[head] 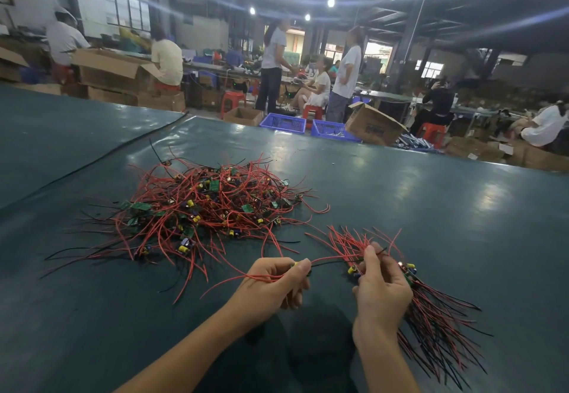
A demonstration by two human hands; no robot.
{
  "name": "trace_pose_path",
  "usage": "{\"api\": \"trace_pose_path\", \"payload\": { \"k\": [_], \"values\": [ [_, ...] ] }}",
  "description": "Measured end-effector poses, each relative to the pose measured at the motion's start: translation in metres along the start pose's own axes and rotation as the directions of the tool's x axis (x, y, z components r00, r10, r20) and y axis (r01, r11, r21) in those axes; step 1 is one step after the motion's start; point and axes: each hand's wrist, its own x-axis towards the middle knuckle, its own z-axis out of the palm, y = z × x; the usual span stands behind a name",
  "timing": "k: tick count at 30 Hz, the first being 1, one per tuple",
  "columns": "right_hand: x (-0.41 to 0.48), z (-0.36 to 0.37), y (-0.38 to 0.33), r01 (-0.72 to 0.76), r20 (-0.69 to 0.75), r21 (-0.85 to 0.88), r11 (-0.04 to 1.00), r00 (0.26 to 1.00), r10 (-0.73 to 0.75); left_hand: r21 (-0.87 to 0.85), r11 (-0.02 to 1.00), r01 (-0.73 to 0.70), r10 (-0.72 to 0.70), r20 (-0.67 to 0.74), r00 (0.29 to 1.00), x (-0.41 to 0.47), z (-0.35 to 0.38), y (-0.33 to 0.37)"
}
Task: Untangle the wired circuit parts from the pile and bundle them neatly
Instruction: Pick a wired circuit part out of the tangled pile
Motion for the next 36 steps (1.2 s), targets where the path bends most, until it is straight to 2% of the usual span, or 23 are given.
{"api": "trace_pose_path", "payload": {
  "k": [4,6,7,9,10,11,12,17,21,26,29,32,36],
  "values": [
    [-0.013,0.006,-0.001,0.105,0.022,0.04,0.994,0.994,-0.105,-0.03,0.999,0.021,-0.021,-0.015,1.0,-0.001,-0.001,0.001],
    [-0.027,0.011,-0.008,0.273,0.105,-0.011,0.962,0.957,-0.271,-0.045,0.999,0.017,-0.017,-0.008,1.0,-0.001,-0.002,0.001],
    [-0.032,0.012,-0.01,0.425,0.169,-0.073,0.902,0.897,-0.408,-0.051,0.999,0.007,-0.007,0.0,1.0,-0.001,-0.002,0.001],
    [-0.044,0.014,-0.014,0.692,0.376,-0.183,0.698,0.706,-0.601,-0.071,0.997,-0.022,0.023,0.021,1.0,-0.001,-0.003,0.0],
    [-0.048,0.014,-0.012,0.786,0.475,-0.202,0.585,0.601,-0.643,-0.095,0.995,-0.028,0.031,0.029,0.999,-0.002,-0.004,0.001],
    [-0.052,0.014,-0.009,0.836,0.555,-0.201,0.511,0.527,-0.644,-0.132,0.991,-0.024,0.028,0.03,0.999,-0.002,-0.004,0.001],
    [-0.056,0.015,-0.009,0.849,0.608,-0.196,0.491,0.498,-0.619,-0.172,0.985,-0.013,0.016,0.021,1.0,-0.002,-0.004,0.001],
    [-0.056,0.015,-0.013,0.823,0.668,-0.136,0.552,0.487,-0.562,-0.292,0.956,0.021,-0.025,-0.008,1.0,0.001,-0.007,0.0],
    [-0.049,0.012,-0.015,0.829,0.682,-0.171,0.533,0.49,-0.543,-0.298,0.95,0.088,-0.078,0.045,0.996,0.002,-0.009,0.001],
    [-0.04,0.009,-0.015,0.82,0.646,-0.244,0.518,0.536,-0.544,-0.161,0.981,0.11,-0.1,0.073,0.992,0.003,-0.011,0.0],
    [-0.031,0.009,-0.019,0.799,0.527,-0.301,0.52,0.595,-0.608,0.015,0.999,0.029,-0.03,0.029,0.999,0.003,-0.012,-0.001],
    [-0.019,0.004,-0.022,0.746,0.378,-0.394,0.537,0.664,-0.645,0.214,0.977,-0.016,0.025,-0.04,0.999,0.004,-0.014,-0.009],
    [-0.006,-0.005,-0.023,0.677,0.269,-0.534,0.507,0.704,-0.657,0.303,0.953,-0.02,0.047,-0.081,0.996,0.004,-0.017,-0.018]
  ]
}}
